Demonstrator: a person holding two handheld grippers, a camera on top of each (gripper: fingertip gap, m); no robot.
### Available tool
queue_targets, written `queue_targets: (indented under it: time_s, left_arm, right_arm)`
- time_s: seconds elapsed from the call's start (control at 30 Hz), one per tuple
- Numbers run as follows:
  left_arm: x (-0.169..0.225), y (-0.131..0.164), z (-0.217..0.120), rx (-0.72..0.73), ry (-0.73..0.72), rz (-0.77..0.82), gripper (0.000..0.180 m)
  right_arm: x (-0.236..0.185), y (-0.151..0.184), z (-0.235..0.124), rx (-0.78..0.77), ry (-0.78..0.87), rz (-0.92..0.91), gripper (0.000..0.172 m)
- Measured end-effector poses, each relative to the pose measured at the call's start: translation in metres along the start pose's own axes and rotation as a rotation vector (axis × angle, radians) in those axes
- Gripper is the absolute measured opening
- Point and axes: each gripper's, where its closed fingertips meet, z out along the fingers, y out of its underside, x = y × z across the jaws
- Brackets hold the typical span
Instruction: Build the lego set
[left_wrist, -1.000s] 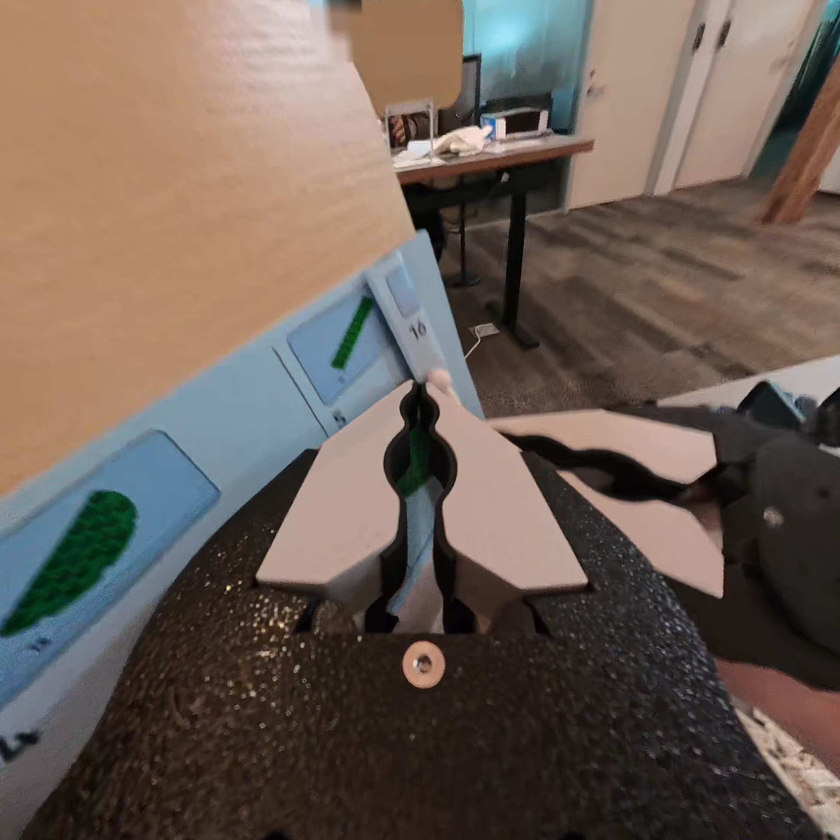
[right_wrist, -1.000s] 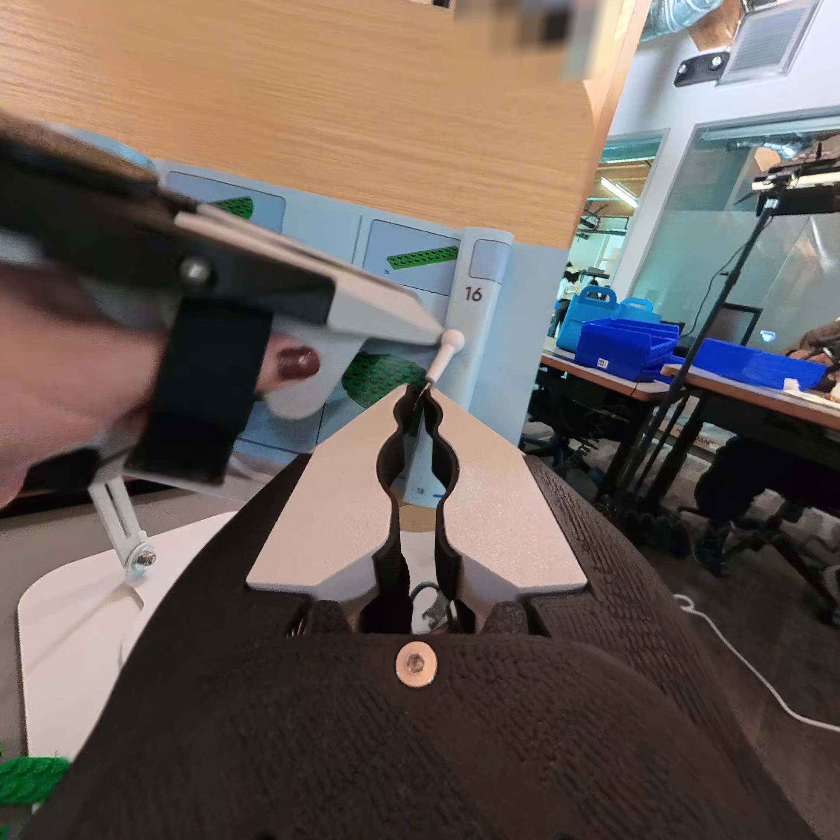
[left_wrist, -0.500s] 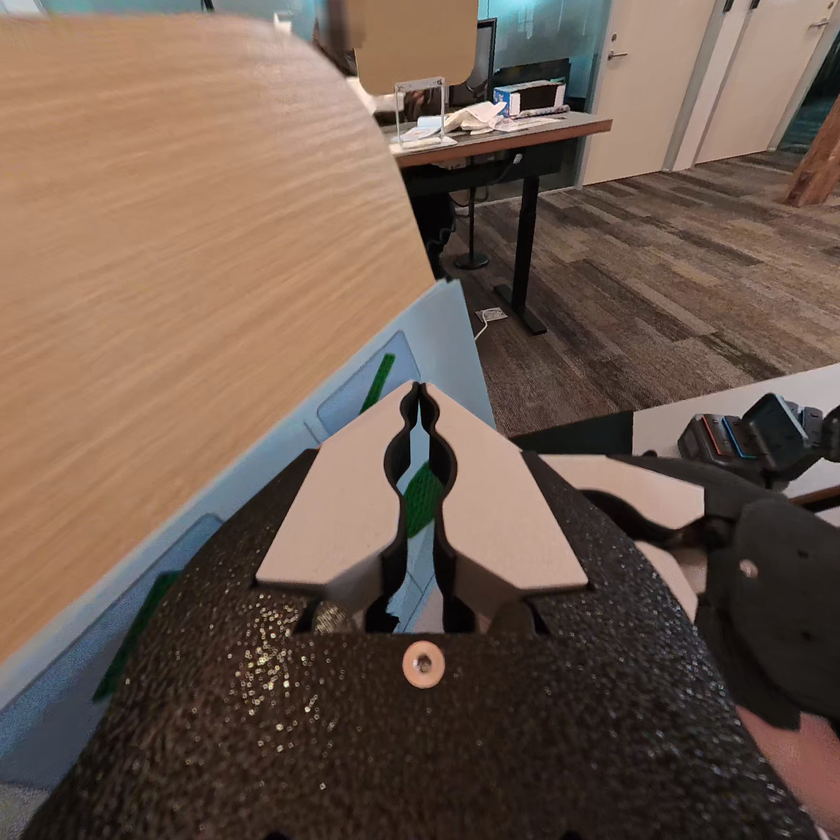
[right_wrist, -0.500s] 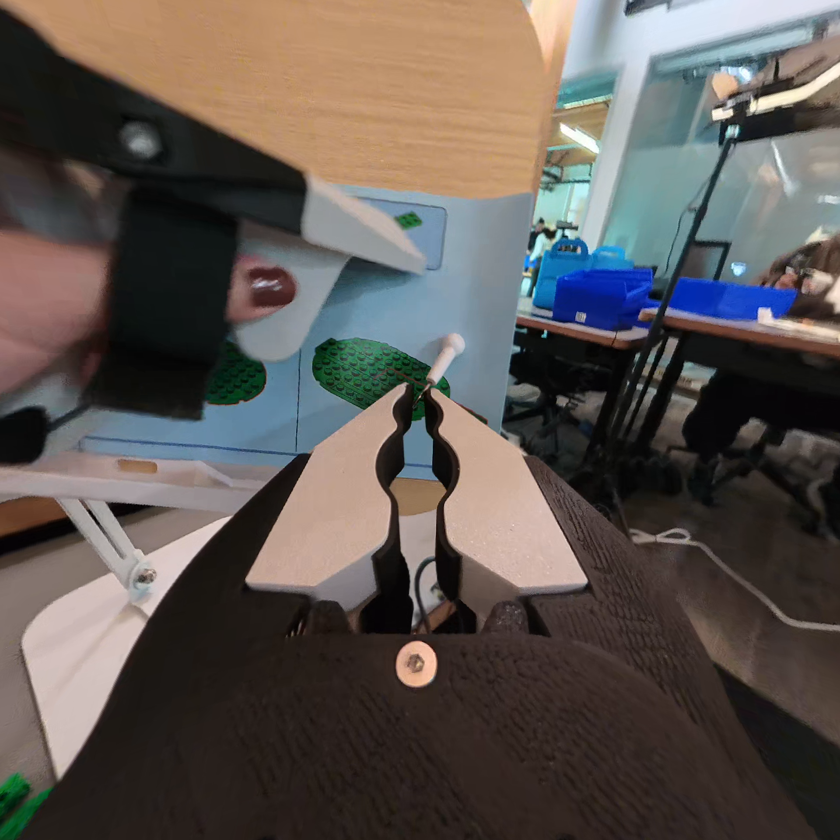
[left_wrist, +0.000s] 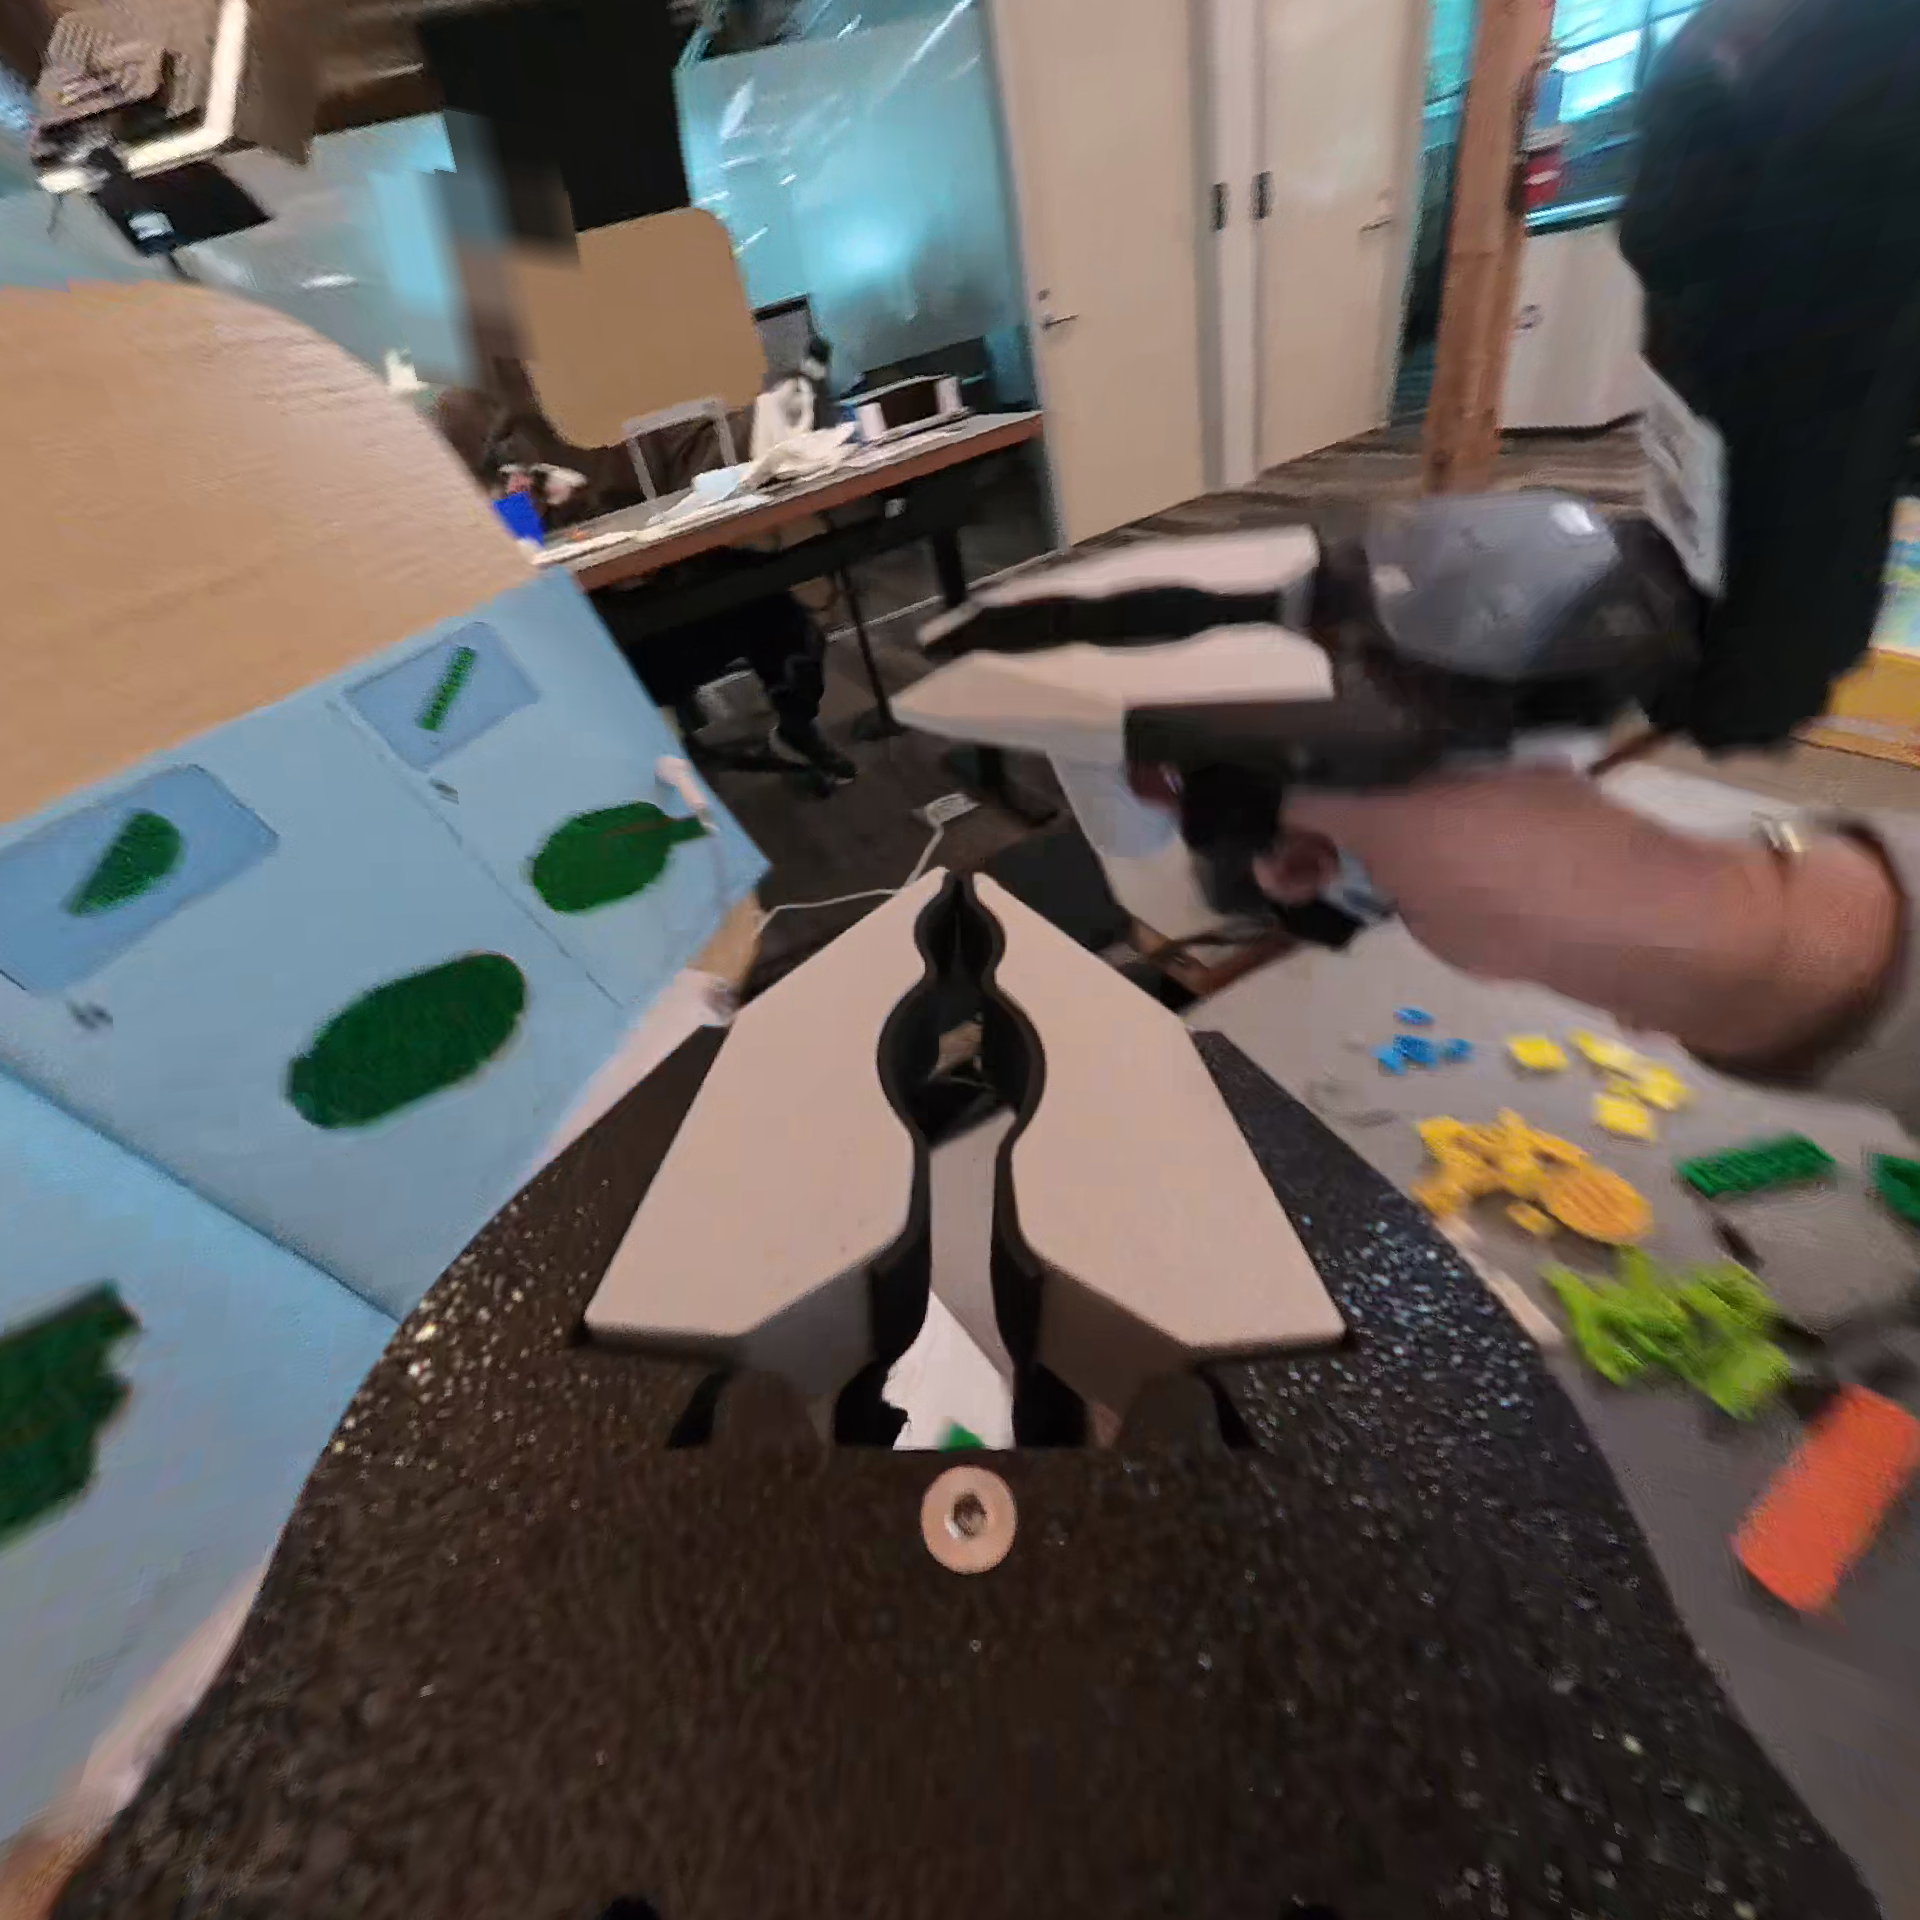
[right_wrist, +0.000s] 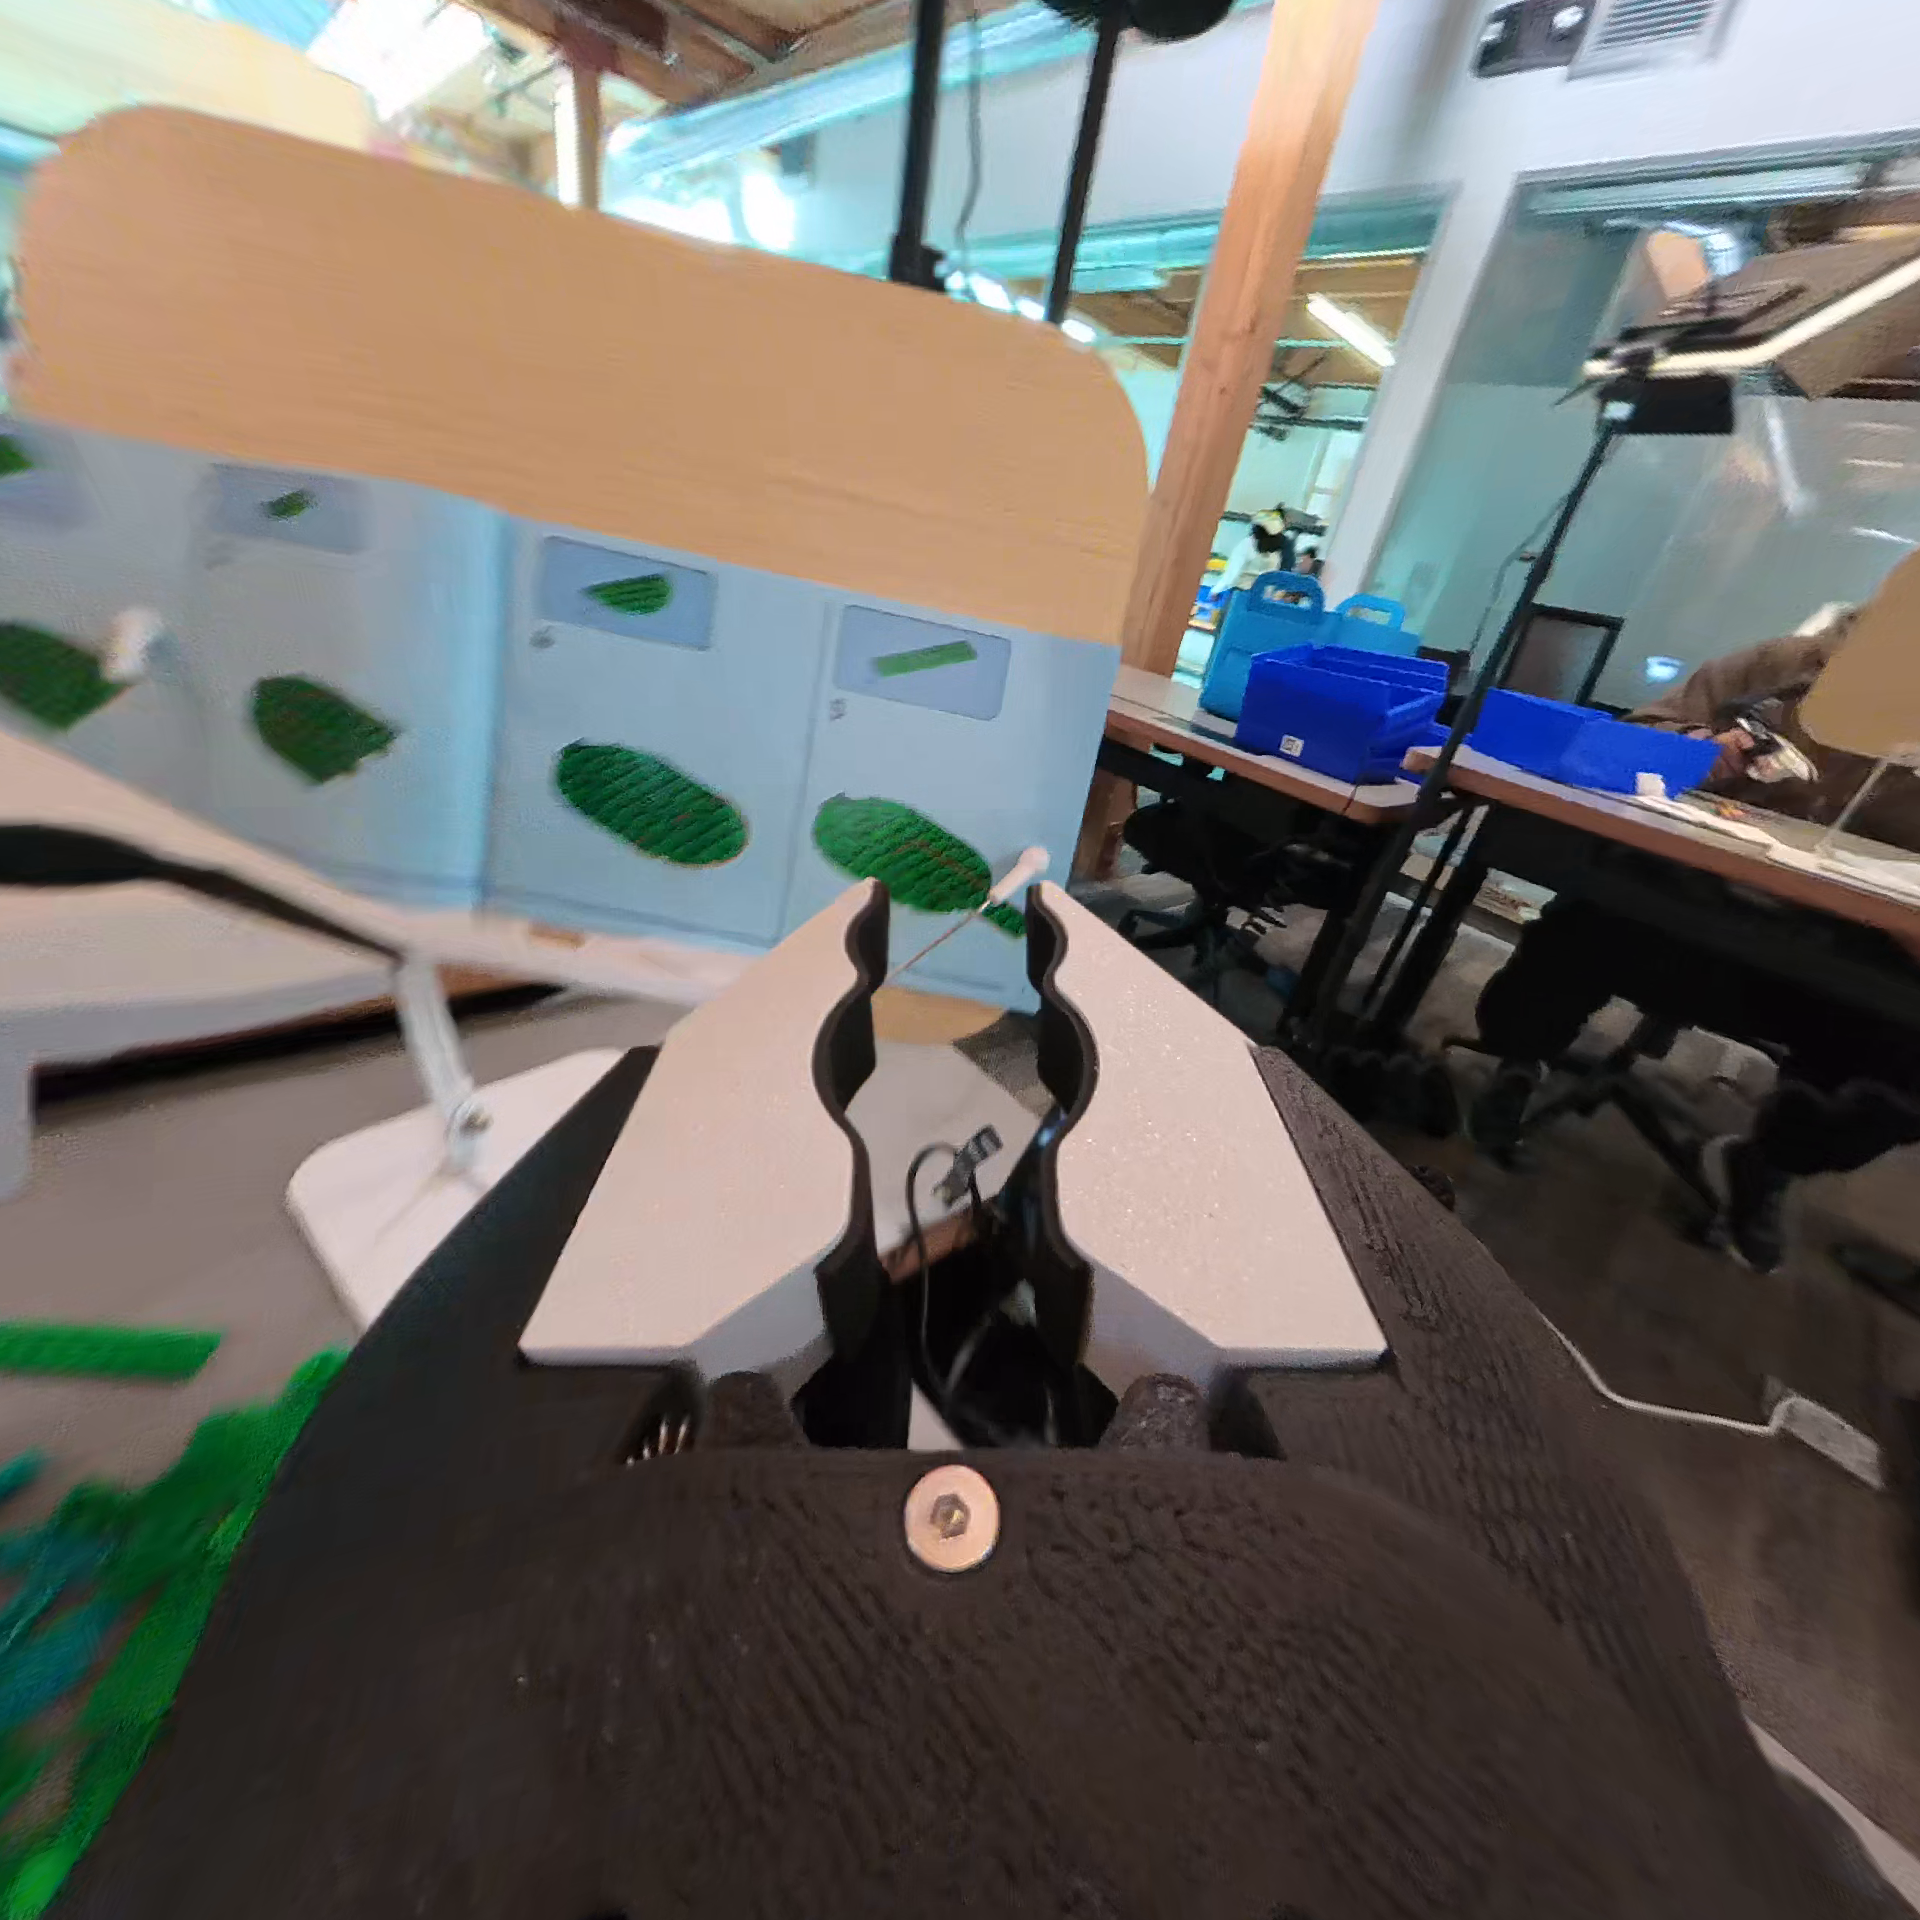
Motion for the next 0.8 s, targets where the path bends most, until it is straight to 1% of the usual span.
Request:
queue_targets:
  time_s: [0.1,0.2,0.3,0.4,0.43,0.5,0.53,0.57,0.6,0.7,0.77,0.8]
  left_arm:
    - [0.051,0.024,-0.05,0.012,0.05,0.014,0.0]
    - [0.088,0.046,-0.101,0.024,0.077,-0.055,0.0]
    - [0.106,0.068,-0.148,0.044,0.055,-0.139,0.0]
    - [0.111,0.094,-0.179,0.045,-0.005,-0.21,0.0]
    - [0.113,0.101,-0.185,0.038,-0.014,-0.26,0.0]
    - [0.124,0.112,-0.194,-0.012,0.024,-0.41,0.0]
    - [0.132,0.111,-0.197,-0.017,0.064,-0.471,0.0]
    - [0.137,0.108,-0.199,-0.003,0.084,-0.505,0.0]
    - [0.139,0.106,-0.201,0.019,0.08,-0.503,0.0]
    - [0.138,0.107,-0.203,0.021,0.004,-0.37,0.0]
    - [0.141,0.099,-0.206,0.087,-0.016,-0.31,0.001]
    - [0.143,0.097,-0.207,0.12,-0.025,-0.289,0.003]
  right_arm:
    - [-0.026,0.0,-0.062,-0.059,-0.085,-0.085,0.032]
    - [-0.056,0.019,-0.132,-0.16,-0.146,-0.186,0.035]
    - [-0.081,0.042,-0.203,-0.232,-0.163,-0.257,0.037]
    - [-0.097,0.064,-0.258,-0.279,-0.136,-0.289,0.036]
    - [-0.104,0.07,-0.271,-0.279,-0.134,-0.254,0.036]
    - [-0.122,0.081,-0.29,-0.242,-0.164,-0.094,0.036]
    - [-0.127,0.088,-0.295,-0.238,-0.159,-0.034,0.036]
    - [-0.126,0.096,-0.299,-0.243,-0.123,-0.013,0.037]
    - [-0.123,0.1,-0.302,-0.236,-0.08,-0.018,0.038]
    - [-0.105,0.098,-0.309,-0.145,0.089,-0.047,0.037]
    - [-0.094,0.092,-0.317,-0.052,0.205,-0.022,0.037]
    - [-0.092,0.093,-0.321,-0.032,0.23,-0.014,0.036]
